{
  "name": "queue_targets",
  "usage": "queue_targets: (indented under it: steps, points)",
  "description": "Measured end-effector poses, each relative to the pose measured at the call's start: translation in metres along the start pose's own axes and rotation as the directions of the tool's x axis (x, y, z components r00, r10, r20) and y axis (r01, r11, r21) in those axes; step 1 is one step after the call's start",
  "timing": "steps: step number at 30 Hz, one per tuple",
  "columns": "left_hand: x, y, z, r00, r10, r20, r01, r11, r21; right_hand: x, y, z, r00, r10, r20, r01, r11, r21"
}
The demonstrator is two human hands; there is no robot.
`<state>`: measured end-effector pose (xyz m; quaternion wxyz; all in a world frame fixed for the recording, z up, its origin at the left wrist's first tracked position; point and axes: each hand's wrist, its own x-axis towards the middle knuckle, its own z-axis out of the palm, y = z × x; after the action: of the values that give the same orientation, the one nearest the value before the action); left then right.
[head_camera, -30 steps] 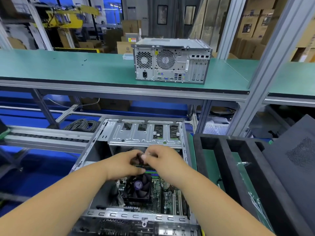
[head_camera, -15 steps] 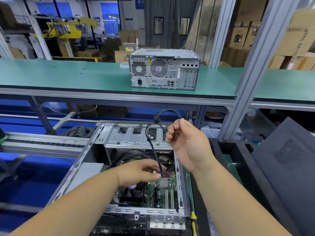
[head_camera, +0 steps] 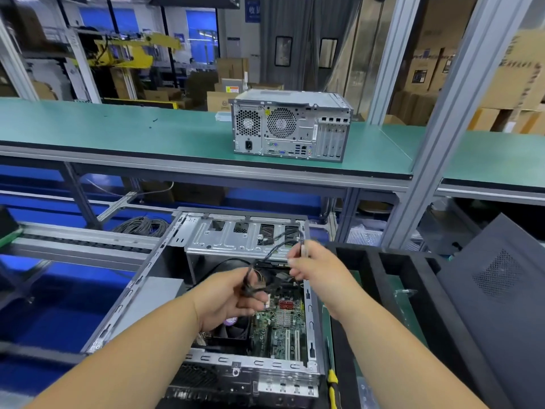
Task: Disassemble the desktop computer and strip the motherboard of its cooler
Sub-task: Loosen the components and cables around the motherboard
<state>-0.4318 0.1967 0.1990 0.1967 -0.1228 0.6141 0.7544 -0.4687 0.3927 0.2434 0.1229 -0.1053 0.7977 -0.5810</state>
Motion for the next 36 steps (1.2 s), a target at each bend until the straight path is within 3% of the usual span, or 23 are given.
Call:
queue_targets:
  steps: [2, 4, 7, 10, 14, 17, 20, 24, 26, 28, 32, 34, 36]
  points:
    - [0.002, 0.002, -0.009, 0.994, -0.001, -0.113, -0.01, 0.996, -0.092, -0.001, 0.004, 0.011, 0.997, -0.021, 0.071, 0.041, 0.957, -0.287]
    - [0.004, 0.004, -0.015, 0.985, -0.014, -0.171, -0.009, 0.992, -0.128, 0.0, 0.01, 0.023, 0.99, -0.032, 0.136, 0.099, 0.847, -0.522]
    - [0.001, 0.007, -0.023, 0.987, -0.033, -0.159, 0.003, 0.982, -0.186, 0.003, 0.021, 0.041, 0.98, -0.077, 0.185, 0.184, 0.716, -0.674]
    - [-0.004, 0.008, -0.031, 0.983, -0.053, -0.174, 0.021, 0.983, -0.181, 0.007, 0.024, 0.056, 0.973, -0.163, 0.163, 0.23, 0.663, -0.712]
    - [-0.009, 0.007, -0.041, 0.984, -0.092, -0.15, 0.075, 0.99, -0.121, 0.01, 0.021, 0.067, 0.97, -0.221, 0.101, 0.228, 0.68, -0.697]
    - [-0.01, 0.011, -0.046, 0.993, -0.031, -0.117, 0.006, 0.979, -0.203, 0.011, 0.014, 0.064, 0.962, -0.271, 0.036, 0.231, 0.737, -0.635]
    - [-0.008, 0.017, -0.047, 0.994, 0.08, -0.077, -0.094, 0.975, -0.201, 0.015, 0.01, 0.049, 0.971, -0.219, -0.098, 0.142, 0.855, -0.499]
    - [0.0, 0.018, -0.029, 0.987, 0.099, -0.125, -0.1, 0.995, -0.006, 0.018, 0.014, 0.032, 0.984, -0.069, -0.163, 0.027, 0.968, -0.25]
    - [0.005, 0.014, -0.015, 0.985, 0.075, -0.153, -0.042, 0.978, 0.205, 0.017, 0.018, 0.027, 0.985, -0.007, -0.174, -0.022, 0.985, -0.169]
    - [0.014, 0.008, -0.002, 0.986, 0.04, -0.159, 0.026, 0.921, 0.389, 0.017, 0.022, 0.022, 0.979, 0.02, -0.204, -0.054, 0.985, -0.164]
    - [0.033, -0.003, 0.014, 0.979, -0.073, -0.191, 0.167, 0.822, 0.545, 0.016, 0.029, 0.013, 0.956, 0.047, -0.29, -0.107, 0.975, -0.194]
    - [0.043, -0.005, 0.016, 0.984, -0.057, -0.167, 0.162, 0.67, 0.724, 0.015, 0.029, 0.009, 0.953, 0.042, -0.299, -0.102, 0.976, -0.19]
    - [0.048, 0.0, 0.017, 0.987, -0.025, -0.156, 0.151, 0.429, 0.891, 0.014, 0.029, 0.007, 0.951, 0.035, -0.307, -0.092, 0.981, -0.172]
